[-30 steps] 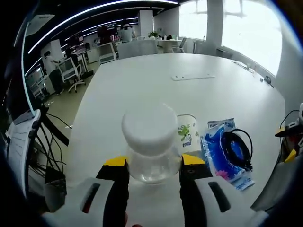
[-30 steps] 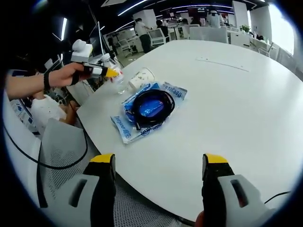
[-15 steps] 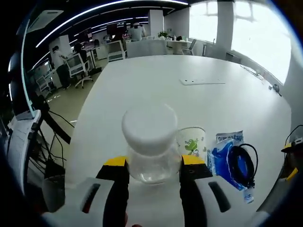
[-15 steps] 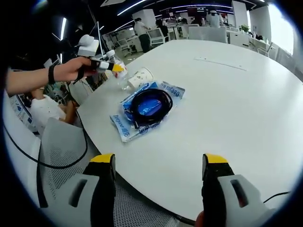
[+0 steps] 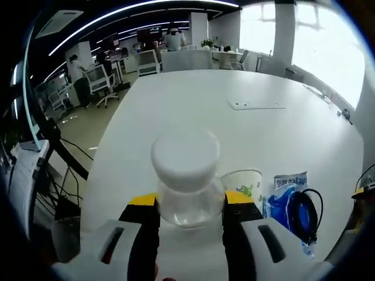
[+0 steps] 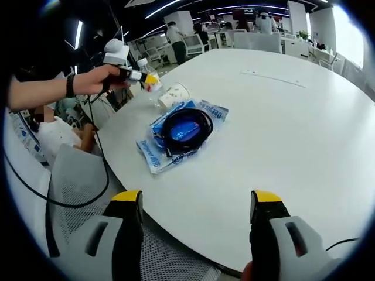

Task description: Arrange the tabletop items into an orderly group along one side of the table until the central work area is clear of visible clutter.

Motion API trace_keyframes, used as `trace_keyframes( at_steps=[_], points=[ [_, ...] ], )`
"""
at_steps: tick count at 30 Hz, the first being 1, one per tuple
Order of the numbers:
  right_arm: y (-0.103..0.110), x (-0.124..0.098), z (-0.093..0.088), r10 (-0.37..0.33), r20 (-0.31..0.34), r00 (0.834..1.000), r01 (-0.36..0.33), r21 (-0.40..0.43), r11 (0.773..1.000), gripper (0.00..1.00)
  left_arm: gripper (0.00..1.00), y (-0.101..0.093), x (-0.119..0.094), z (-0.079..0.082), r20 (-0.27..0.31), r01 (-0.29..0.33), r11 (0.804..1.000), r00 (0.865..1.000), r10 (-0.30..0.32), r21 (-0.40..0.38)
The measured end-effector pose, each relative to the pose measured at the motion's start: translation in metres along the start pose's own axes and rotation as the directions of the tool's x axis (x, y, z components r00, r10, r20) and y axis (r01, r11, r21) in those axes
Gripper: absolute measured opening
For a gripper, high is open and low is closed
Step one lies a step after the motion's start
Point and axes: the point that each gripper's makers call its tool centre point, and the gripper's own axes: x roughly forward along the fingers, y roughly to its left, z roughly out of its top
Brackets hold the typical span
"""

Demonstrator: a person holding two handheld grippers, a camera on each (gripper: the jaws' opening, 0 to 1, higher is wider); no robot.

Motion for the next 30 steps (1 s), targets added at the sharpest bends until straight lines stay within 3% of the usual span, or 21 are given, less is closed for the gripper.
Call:
trace_keyframes(
  at_steps=[23,30],
  points=[
    [0.003,0.001,0.001,0.007,-0.001,1.000,-0.007,-0.008,1.000,0.74,0.42,-0.006,-0.009,0.001,0.001,0.036,0.999,0.999,-0.036,0.022],
    [0.004,0.002,0.005,0.010,0.008,1.000,-0.010,-0.008,1.000,0.74,0.41,-0.005,-0.020,0.006,0.037,0.042,0.999,0.998,-0.043,0.013]
  ],
)
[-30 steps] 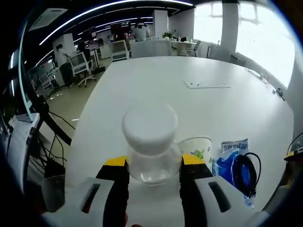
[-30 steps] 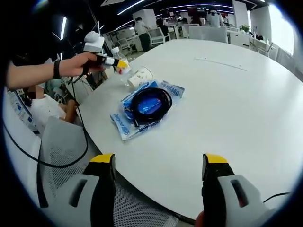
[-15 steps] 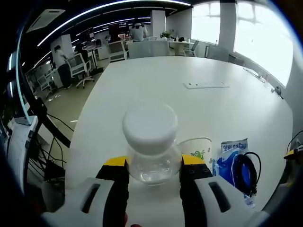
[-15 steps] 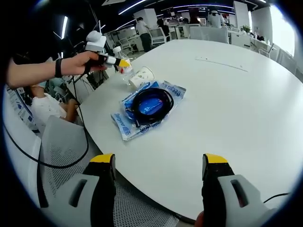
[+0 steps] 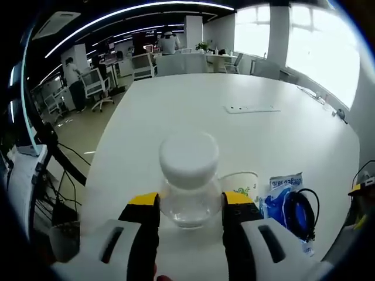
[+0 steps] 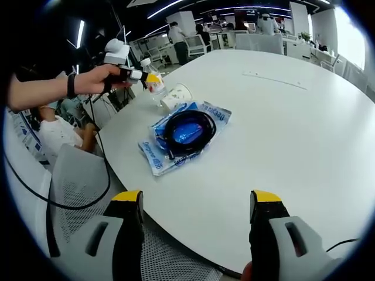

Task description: Arrange the tabletop items into an orderly group along one side of the table until the central work area is clear of visible clutter.

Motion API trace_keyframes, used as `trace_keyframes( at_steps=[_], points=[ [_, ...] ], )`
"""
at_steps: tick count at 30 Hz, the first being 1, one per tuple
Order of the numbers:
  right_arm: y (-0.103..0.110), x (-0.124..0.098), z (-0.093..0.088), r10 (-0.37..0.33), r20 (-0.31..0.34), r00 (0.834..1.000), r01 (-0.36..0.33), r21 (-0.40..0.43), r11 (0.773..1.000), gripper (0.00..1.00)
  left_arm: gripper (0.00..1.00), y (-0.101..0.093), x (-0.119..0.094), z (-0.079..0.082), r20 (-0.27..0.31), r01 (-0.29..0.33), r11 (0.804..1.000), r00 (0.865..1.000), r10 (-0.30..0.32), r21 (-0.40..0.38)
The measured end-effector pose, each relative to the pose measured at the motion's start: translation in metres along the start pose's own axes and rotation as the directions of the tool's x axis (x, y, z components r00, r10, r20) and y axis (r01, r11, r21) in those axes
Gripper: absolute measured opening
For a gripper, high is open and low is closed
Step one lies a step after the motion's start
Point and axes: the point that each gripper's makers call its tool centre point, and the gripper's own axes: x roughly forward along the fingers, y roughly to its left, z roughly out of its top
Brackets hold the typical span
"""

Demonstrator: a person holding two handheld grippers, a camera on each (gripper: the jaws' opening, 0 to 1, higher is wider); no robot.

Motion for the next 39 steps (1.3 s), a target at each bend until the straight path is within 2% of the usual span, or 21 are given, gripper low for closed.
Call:
trace_keyframes(
  at_steps=[13,19,23,30,33,35,39],
  points=[
    [0.006,0.008,0.003,0.022,0.001,1.000,-0.022,-0.013,1.000,0.74,0.41,0.007,-0.019,-0.013,0.011,0.002,1.000,1.000,-0.003,0.009],
    [0.008,0.011,0.006,0.031,0.005,0.999,-0.031,-0.022,0.999,0.74,0.41,0.010,-0.024,-0.020,0.023,0.023,1.000,0.999,-0.023,0.004],
    [0.009,0.012,0.008,0.036,0.004,0.999,-0.036,-0.032,0.999,0.74,0.42,0.010,-0.023,-0.014,0.051,0.049,0.999,0.997,-0.049,0.002],
    [0.009,0.010,0.009,0.036,0.005,0.999,-0.035,-0.036,0.999,0.74,0.41,0.012,-0.013,-0.001,0.069,0.076,0.997,0.995,-0.078,0.024],
    [0.007,0.008,0.008,0.031,0.005,0.999,-0.031,-0.034,0.999,0.74,0.40,0.012,-0.010,0.001,0.069,0.090,0.996,0.993,-0.091,0.022],
    [0.006,0.007,0.007,0.029,0.006,1.000,-0.028,-0.031,0.999,0.74,0.38,0.010,-0.007,0.000,0.066,0.110,0.994,0.992,-0.109,-0.011],
    [0.003,0.005,0.004,0.020,0.005,1.000,-0.020,-0.025,0.999,0.74,0.35,0.007,-0.004,-0.001,0.060,0.116,0.993,0.991,-0.116,0.009]
  ],
)
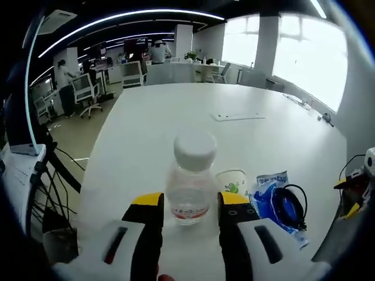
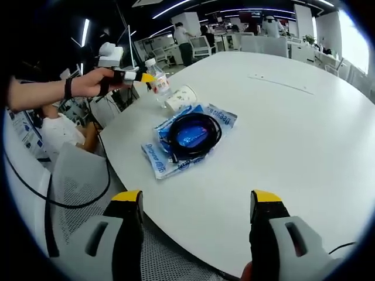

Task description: Arrange the tabletop items into an orderly group along one side of the table until the central work area is clear of visible clutter.

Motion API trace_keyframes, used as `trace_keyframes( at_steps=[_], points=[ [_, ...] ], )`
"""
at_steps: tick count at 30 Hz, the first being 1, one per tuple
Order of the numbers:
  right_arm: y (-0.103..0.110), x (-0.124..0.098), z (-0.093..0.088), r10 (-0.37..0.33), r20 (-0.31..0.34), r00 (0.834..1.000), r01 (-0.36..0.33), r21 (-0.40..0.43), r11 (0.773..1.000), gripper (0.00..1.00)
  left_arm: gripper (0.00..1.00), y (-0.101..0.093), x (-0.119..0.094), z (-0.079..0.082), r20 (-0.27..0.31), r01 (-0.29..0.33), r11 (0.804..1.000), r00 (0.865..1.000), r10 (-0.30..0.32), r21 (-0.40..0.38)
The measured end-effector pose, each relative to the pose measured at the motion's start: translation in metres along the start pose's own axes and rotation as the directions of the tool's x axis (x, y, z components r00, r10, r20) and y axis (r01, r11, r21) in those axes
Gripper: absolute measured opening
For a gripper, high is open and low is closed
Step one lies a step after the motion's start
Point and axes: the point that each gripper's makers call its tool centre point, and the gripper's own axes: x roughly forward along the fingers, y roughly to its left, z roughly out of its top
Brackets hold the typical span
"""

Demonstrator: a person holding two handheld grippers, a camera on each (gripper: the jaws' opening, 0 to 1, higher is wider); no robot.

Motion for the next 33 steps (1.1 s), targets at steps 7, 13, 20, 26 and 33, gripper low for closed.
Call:
trace_keyframes(
  at_steps=[7,13,20,26,33],
  points=[
    [-0.0039,-0.0017,-0.0023,-0.010,-0.003,1.000,0.010,0.007,1.000,0.74,0.34,-0.0022,0.0021,-0.0003,0.003,-0.009,1.000,1.000,0.009,-0.007],
    [-0.0029,0.0005,-0.0008,-0.009,-0.003,1.000,0.009,0.008,1.000,0.74,0.34,-0.0040,0.0019,-0.0002,0.006,-0.052,0.998,0.999,0.052,-0.025],
    [-0.0013,0.0034,0.0015,-0.003,0.001,1.000,0.003,0.011,1.000,0.74,0.34,-0.0042,0.0013,-0.0015,-0.016,-0.117,0.992,0.993,0.116,-0.042],
    [-0.0016,0.0059,-0.0011,0.005,-0.007,1.000,-0.005,0.008,1.000,0.74,0.34,-0.0041,0.0000,-0.0023,-0.032,-0.118,0.992,0.993,0.116,-0.045],
    [-0.0046,0.0050,0.0049,0.006,0.002,1.000,-0.006,0.004,1.000,0.74,0.34,-0.0044,-0.0024,-0.0010,-0.030,-0.119,0.991,0.993,0.118,-0.055]
  ],
)
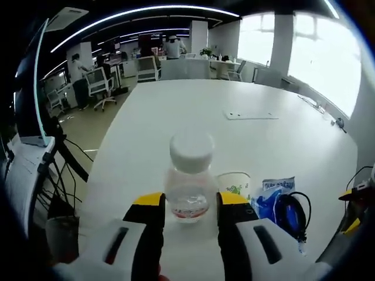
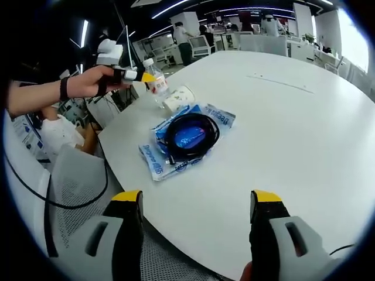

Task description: Arrange the tabletop items into an orderly group along one side of the table until the central work area is clear of visible clutter.

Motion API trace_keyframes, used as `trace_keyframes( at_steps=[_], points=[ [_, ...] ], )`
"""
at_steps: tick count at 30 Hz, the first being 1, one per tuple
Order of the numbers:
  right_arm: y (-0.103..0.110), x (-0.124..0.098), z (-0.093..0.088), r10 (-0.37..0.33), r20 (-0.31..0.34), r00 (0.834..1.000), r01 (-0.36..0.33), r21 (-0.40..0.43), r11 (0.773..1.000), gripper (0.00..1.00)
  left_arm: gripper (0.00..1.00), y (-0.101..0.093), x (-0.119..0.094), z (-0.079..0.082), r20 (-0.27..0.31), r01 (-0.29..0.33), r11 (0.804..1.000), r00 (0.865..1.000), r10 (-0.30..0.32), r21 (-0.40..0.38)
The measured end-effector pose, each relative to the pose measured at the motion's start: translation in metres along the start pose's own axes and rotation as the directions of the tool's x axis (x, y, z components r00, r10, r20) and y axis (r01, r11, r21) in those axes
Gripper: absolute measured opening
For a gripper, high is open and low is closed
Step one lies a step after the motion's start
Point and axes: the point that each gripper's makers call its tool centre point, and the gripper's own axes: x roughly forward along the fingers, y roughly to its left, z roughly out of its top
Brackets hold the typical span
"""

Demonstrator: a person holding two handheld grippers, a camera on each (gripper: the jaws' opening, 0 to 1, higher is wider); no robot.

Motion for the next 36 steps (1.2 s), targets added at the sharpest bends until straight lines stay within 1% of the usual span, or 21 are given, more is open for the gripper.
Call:
trace_keyframes(
  at_steps=[6,14,20,32,36],
  points=[
    [-0.001,0.000,0.001,0.001,0.002,1.000,-0.001,-0.003,1.000,0.74,0.36,0.002,-0.006,0.001,0.010,0.004,1.000,1.000,-0.004,0.003],
    [0.003,0.002,-0.001,0.013,-0.002,1.000,-0.013,-0.008,1.000,0.74,0.37,0.002,-0.022,-0.009,0.014,0.006,1.000,1.000,-0.006,-0.001],
    [0.005,0.003,0.000,0.019,0.001,1.000,-0.019,-0.009,1.000,0.74,0.37,0.002,-0.032,-0.017,0.013,0.005,1.000,1.000,-0.005,0.001],
    [0.005,0.004,0.001,0.026,0.008,1.000,-0.025,-0.010,1.000,0.74,0.37,-0.009,-0.048,-0.031,0.013,0.023,1.000,1.000,-0.023,0.018],
    [0.006,0.004,0.000,0.027,0.006,1.000,-0.027,-0.009,1.000,0.74,0.37,-0.012,-0.051,-0.034,0.010,0.029,0.999,1.000,-0.029,0.019]
  ],
)
